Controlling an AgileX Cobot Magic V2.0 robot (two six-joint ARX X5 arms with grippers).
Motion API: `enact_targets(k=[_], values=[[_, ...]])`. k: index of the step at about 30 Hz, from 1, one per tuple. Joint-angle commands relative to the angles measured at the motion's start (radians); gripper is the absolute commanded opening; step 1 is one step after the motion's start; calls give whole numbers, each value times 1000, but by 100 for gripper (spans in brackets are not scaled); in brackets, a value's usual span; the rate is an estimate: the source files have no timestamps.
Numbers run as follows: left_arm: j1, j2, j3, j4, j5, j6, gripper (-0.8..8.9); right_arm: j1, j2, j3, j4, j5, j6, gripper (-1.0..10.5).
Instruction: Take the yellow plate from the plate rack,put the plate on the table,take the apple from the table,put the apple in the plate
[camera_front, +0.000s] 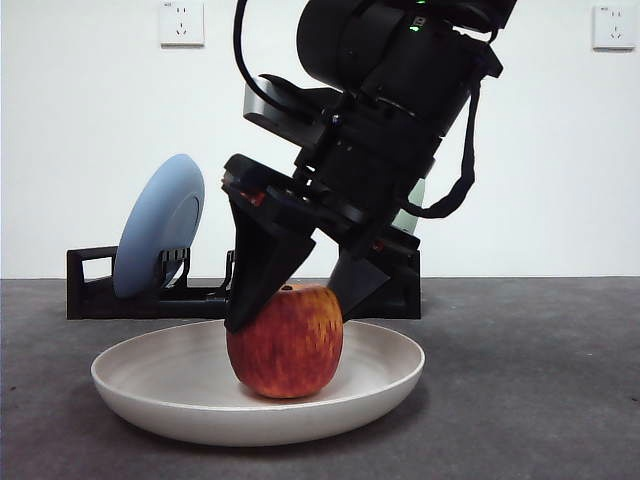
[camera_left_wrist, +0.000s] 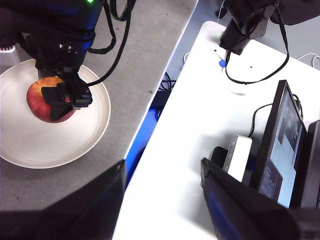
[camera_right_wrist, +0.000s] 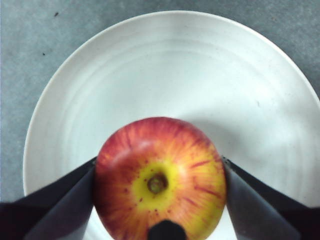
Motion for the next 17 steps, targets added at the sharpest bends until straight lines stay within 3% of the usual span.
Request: enact_targets(k=[1,10,17], values=[[2,-2,-2,0,3,12,252,3,8,2,-11,-5,18,541],[2,-2,-2,0,3,12,252,3,-49,111,-112,-6,30,541],[2,-2,-2,0,3,23,252,3,-195,206,-395,24,24,536]])
